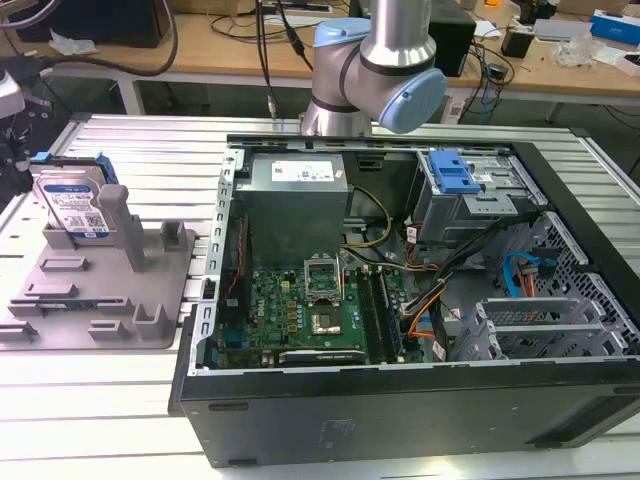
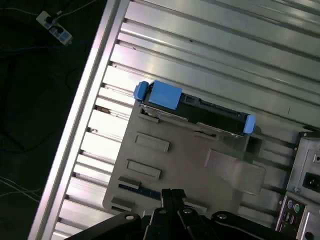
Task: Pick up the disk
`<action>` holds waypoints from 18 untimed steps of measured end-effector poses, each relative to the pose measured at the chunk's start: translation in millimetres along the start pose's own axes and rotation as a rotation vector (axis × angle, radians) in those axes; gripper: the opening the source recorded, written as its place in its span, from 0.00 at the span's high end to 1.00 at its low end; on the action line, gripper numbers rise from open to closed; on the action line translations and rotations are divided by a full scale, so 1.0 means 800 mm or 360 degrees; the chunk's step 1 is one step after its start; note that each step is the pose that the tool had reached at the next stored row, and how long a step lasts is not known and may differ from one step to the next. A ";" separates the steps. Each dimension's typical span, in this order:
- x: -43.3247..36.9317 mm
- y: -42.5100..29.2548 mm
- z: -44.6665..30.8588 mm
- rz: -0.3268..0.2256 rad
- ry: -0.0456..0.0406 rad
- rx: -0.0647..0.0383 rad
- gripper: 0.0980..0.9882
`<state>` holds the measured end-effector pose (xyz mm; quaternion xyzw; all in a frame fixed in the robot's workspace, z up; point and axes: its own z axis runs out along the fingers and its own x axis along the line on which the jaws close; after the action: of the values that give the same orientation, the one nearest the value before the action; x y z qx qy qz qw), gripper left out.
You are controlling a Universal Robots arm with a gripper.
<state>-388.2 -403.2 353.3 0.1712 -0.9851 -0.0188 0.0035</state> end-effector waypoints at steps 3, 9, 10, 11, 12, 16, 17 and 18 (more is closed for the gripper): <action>0.000 0.0000 0.0001 -0.0099 0.0004 0.0000 0.99; 0.000 0.0000 0.0002 -0.0303 0.0012 0.0000 0.99; 0.000 0.0000 0.0002 -0.0335 0.0013 0.0000 0.99; 0.000 0.0000 0.0001 -0.0373 0.0014 0.0000 0.98; 0.000 0.0000 0.0002 -0.0402 0.0015 0.0000 0.92; 0.000 0.0000 0.0002 -0.0585 0.0022 0.0000 0.57; 0.000 0.0000 0.0002 -0.0616 0.0023 0.0000 0.57; 0.000 0.0000 0.0002 -0.0639 0.0024 0.0000 0.57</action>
<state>-388.2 -403.2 353.1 0.3643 -0.9311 -0.0180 0.0071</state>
